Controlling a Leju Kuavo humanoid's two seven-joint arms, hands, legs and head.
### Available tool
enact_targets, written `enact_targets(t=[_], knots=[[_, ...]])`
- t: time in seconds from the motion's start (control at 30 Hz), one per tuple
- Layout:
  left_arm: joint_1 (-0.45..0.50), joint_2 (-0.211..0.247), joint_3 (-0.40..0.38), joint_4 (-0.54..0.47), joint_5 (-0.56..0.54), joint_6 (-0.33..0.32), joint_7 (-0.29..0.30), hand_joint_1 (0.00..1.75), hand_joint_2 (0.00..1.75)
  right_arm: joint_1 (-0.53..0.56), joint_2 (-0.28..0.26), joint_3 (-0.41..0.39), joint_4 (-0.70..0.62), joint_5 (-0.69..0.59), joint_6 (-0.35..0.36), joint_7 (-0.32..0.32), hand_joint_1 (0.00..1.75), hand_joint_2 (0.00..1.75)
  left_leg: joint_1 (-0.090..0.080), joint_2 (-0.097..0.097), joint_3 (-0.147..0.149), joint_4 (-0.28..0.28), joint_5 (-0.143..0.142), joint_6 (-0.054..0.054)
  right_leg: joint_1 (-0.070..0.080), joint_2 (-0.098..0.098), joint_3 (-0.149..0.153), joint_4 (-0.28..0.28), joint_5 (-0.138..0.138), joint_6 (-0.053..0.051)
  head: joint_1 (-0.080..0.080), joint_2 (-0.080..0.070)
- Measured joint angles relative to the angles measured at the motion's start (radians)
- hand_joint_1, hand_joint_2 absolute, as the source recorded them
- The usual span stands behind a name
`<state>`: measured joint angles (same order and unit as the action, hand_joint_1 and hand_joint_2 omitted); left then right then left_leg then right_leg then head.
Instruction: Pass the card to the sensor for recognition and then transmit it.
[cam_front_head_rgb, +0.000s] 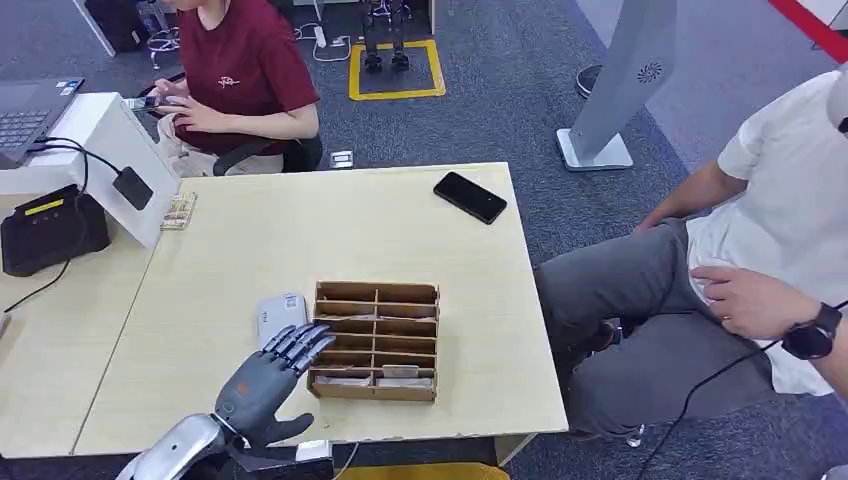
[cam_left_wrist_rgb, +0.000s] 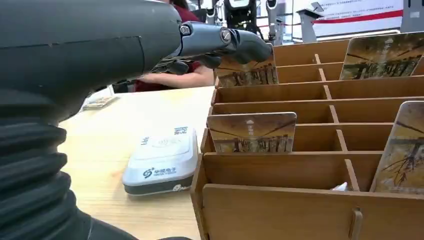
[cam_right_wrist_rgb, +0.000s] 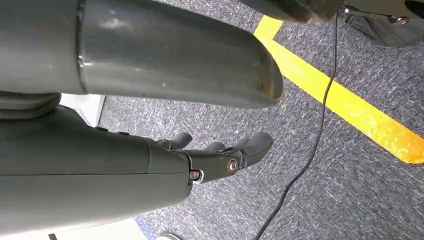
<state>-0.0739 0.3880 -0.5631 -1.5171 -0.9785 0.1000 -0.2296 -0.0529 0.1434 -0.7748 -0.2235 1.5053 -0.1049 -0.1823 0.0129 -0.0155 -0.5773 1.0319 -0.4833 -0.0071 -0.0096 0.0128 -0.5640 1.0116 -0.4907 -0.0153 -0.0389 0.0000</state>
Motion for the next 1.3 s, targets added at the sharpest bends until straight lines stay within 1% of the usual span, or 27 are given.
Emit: enact_targets(t=[0.2, 0.3, 0.7, 0.73, 0.77, 0.87, 1.03, 1.3], knots=[[0.0, -0.004, 0.0, 0.002, -0.022, 0.002, 0.003, 0.0, 1.75, 0.0, 0.002, 0.0, 0.0, 0.0, 0.0, 0.005, 0.0, 0.0, 0.0, 0.0, 0.0, 0.0, 0.0, 0.0, 0.0, 0.0, 0.0, 0.0, 0.0, 0.0, 0.0, 0.0], [0.001, -0.005, 0.0, 0.008, -0.037, 0.003, 0.016, 0.0, 1.75, 0.0, 0.003, 0.0, 0.0, 0.0, 0.0, 0.004, 0.0, 0.0, 0.0, 0.0, 0.0, 0.0, 0.0, 0.0, 0.0, 0.0, 0.0, 0.0, 0.0, 0.0, 0.0, 0.0], [0.002, -0.005, 0.0, 0.016, -0.04, 0.006, 0.019, 0.0, 1.75, -0.004, 0.008, 0.0, -0.003, 0.0, 0.0, 0.005, 0.0, 0.0, 0.0, 0.0, 0.0, 0.0, 0.0, 0.0, 0.0, 0.0, 0.0, 0.0, 0.0, 0.0, 0.0, 0.0], [0.003, -0.005, 0.0, 0.016, -0.04, 0.006, 0.019, 0.07, 1.75, -0.004, 0.008, 0.0, -0.005, 0.0, 0.0, 0.006, 0.0, 0.0, 0.0, 0.0, 0.0, 0.0, 0.0, 0.0, 0.0, 0.0, 0.0, 0.0, 0.0, 0.0, 0.0, 0.0], [0.003, -0.005, 0.0, 0.016, -0.04, 0.006, 0.019, 1.75, 1.75, -0.005, 0.009, 0.0, -0.005, 0.0, 0.0, 0.006, 0.0, 0.0, 0.0, 0.0, 0.0, 0.0, 0.0, 0.0, 0.0, 0.0, 0.0, 0.0, 0.0, 0.0, 0.0, 0.0], [0.007, -0.003, 0.0, 0.016, -0.032, 0.005, 0.011, 1.75, 1.75, -0.005, 0.009, 0.0, -0.007, 0.0, 0.0, 0.012, 0.0, 0.0, 0.0, 0.0, 0.0, 0.0, 0.0, 0.0, 0.0, 0.0, 0.0, 0.0, 0.0, 0.0, 0.0, 0.0], [0.014, 0.002, 0.0, 0.016, 0.013, -0.003, -0.01, 1.75, 1.75, -0.005, 0.01, 0.0, -0.008, 0.0, 0.0, 0.014, 0.0, 0.0, 0.0, 0.0, 0.0, 0.0, 0.0, 0.0, 0.0, 0.0, 0.0, 0.0, 0.0, 0.0, 0.0, 0.0], [0.014, 0.002, 0.0, 0.016, 0.03, -0.003, -0.013, 1.75, 1.75, -0.006, 0.011, 0.001, -0.008, 0.0, 0.0, 0.013, 0.0, 0.0, 0.0, 0.0, 0.0, 0.0, 0.0, 0.0, 0.0, 0.0, 0.0, 0.0, 0.0, 0.0, 0.0, 0.0]])
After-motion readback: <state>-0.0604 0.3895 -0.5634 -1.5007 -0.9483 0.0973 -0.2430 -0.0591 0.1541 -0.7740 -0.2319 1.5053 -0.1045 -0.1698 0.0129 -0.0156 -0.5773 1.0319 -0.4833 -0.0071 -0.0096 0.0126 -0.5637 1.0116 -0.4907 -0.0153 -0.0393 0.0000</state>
